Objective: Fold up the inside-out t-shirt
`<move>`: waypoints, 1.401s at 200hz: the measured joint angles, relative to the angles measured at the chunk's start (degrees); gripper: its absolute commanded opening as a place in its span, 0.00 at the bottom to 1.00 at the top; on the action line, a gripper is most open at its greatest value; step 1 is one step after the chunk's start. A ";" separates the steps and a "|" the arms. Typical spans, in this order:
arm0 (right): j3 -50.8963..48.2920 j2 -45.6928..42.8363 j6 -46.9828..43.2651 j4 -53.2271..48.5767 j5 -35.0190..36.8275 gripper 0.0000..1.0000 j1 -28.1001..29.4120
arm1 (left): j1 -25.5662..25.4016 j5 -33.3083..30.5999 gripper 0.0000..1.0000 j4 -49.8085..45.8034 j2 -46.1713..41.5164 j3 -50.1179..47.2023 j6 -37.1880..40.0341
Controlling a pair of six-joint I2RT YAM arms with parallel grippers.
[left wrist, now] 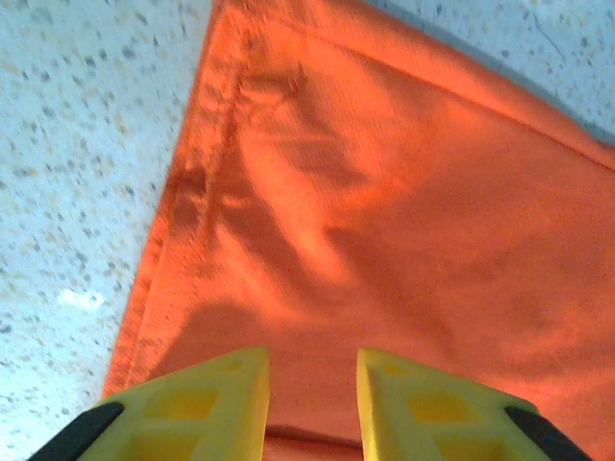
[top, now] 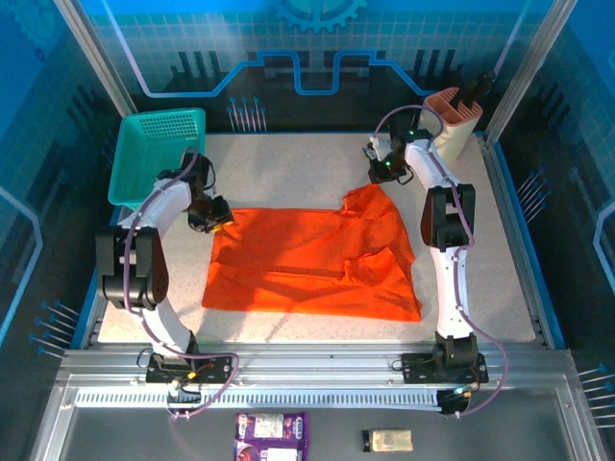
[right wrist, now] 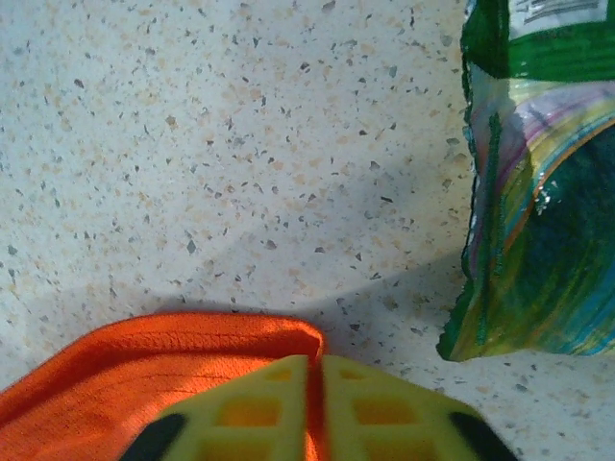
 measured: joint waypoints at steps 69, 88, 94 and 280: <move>-0.09 0.00 0.66 0.00 -1.77 0.00 0.20 | 0.13 -9.25 0.29 -5.51 15.43 17.07 3.56; -0.15 0.00 0.94 0.00 -1.90 0.00 0.20 | 0.15 -12.02 0.29 -6.84 18.32 19.89 4.15; -0.26 -0.04 1.09 0.04 -1.95 0.00 0.17 | 0.20 -12.72 0.29 -6.95 19.04 20.44 4.39; -4.24 -6.43 2.43 0.22 -2.60 0.00 -0.48 | -1.03 -29.31 0.36 -10.62 20.09 25.03 4.24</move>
